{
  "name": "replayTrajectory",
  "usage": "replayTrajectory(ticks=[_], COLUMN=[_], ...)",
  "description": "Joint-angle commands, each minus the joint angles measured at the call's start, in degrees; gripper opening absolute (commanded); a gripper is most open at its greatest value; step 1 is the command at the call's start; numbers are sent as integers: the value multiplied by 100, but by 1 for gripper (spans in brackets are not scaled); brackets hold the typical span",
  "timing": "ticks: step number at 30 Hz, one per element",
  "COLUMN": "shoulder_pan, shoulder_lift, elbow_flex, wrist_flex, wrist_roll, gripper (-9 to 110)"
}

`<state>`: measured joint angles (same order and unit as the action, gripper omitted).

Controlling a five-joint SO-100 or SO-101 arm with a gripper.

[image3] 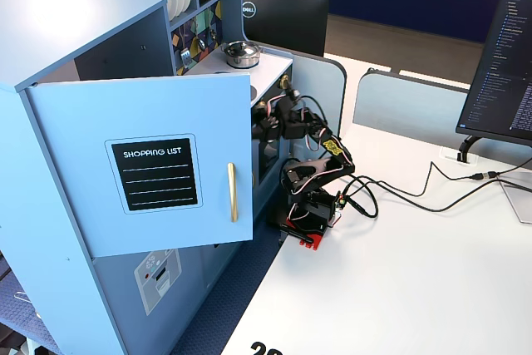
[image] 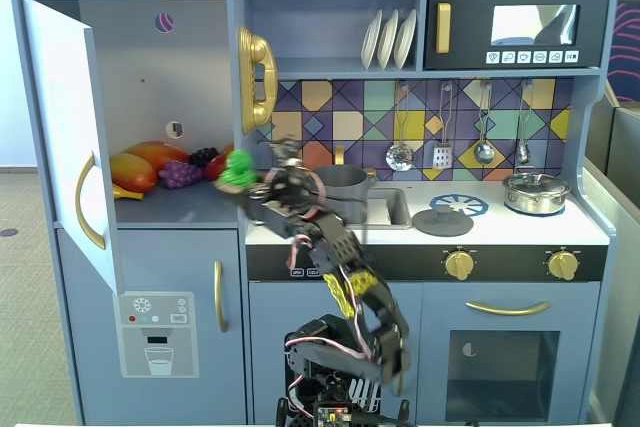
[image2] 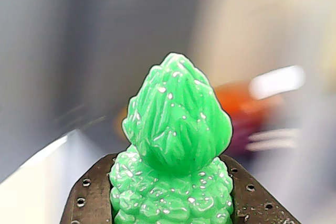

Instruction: Pick up the green pineapple from the left cabinet and place it in the gray recipient

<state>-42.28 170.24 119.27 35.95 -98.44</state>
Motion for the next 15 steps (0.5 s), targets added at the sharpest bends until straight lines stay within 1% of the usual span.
replayTrajectory(ticks=[1,5,9,12,15], shoulder_pan=[1406,2540,3454,3894,4078], shoulder_lift=[132,-352,-1063,-1819,-2619], elbow_flex=[-404,-650,-633,-817,-1310], wrist_flex=[105,-62,-879,-1538,-1784], wrist_roll=[378,457,431,378,308], gripper=[0,0,0,0,0])
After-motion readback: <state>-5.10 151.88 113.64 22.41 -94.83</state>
